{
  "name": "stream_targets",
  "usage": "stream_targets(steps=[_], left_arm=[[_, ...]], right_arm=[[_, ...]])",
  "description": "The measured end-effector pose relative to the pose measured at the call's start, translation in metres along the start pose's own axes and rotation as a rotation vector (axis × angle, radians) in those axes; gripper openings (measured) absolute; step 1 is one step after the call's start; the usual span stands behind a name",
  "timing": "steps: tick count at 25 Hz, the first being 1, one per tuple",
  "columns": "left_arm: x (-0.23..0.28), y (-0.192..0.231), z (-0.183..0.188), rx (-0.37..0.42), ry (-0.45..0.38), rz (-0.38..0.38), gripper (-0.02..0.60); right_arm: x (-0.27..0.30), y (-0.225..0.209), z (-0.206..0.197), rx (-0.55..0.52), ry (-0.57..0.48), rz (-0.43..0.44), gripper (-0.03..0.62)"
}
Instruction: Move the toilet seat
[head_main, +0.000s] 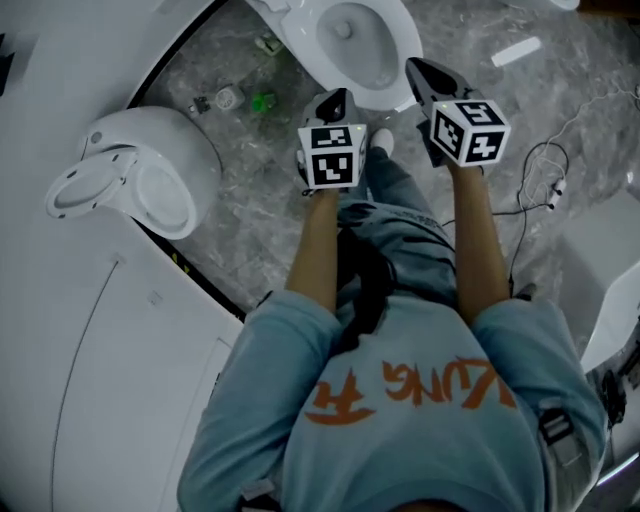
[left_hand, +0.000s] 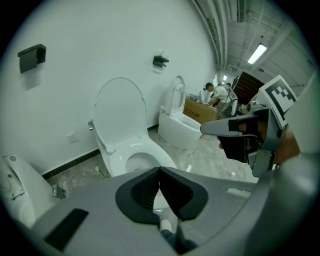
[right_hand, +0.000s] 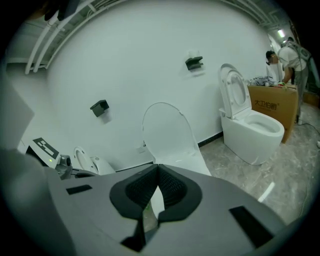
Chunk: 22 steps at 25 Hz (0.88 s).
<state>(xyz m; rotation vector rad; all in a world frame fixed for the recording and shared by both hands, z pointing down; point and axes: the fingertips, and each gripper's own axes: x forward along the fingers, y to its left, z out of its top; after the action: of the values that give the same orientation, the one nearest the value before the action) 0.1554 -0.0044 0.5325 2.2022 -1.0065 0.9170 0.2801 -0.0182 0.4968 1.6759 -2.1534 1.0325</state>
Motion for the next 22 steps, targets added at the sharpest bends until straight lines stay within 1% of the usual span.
stream_targets(steps=[3,7,9,13,16,22], left_arm=[[0.018,-0.006,-0.025,0.016,0.055,-0.033,0.003],[0.041,-0.006,-0.055,0.074,0.123,-0.078,0.003],[0.050,-0.002,-0.069,0.093,0.149,-0.093,0.003],[0.076,0.004,-0.081,0.139,0.154,-0.122,0.003],[0.092,0.001,-0.098,0.141,0.170,-0.149,0.003],[0.133,-0.010,-0.123,0.182,0.182,-0.208,0.003]], right_arm=[[0.005,-0.014,-0.034,0.028,0.048,-0.015,0.000],[0.013,-0.025,-0.071,0.042,0.102,-0.029,0.000],[0.016,-0.028,-0.090,0.031,0.136,-0.028,0.000],[0.022,-0.041,-0.119,-0.009,0.178,-0.026,0.000],[0.025,-0.045,-0.149,-0.033,0.235,-0.017,0.000],[0.048,-0.056,-0.190,-0.091,0.315,0.036,0.000]])
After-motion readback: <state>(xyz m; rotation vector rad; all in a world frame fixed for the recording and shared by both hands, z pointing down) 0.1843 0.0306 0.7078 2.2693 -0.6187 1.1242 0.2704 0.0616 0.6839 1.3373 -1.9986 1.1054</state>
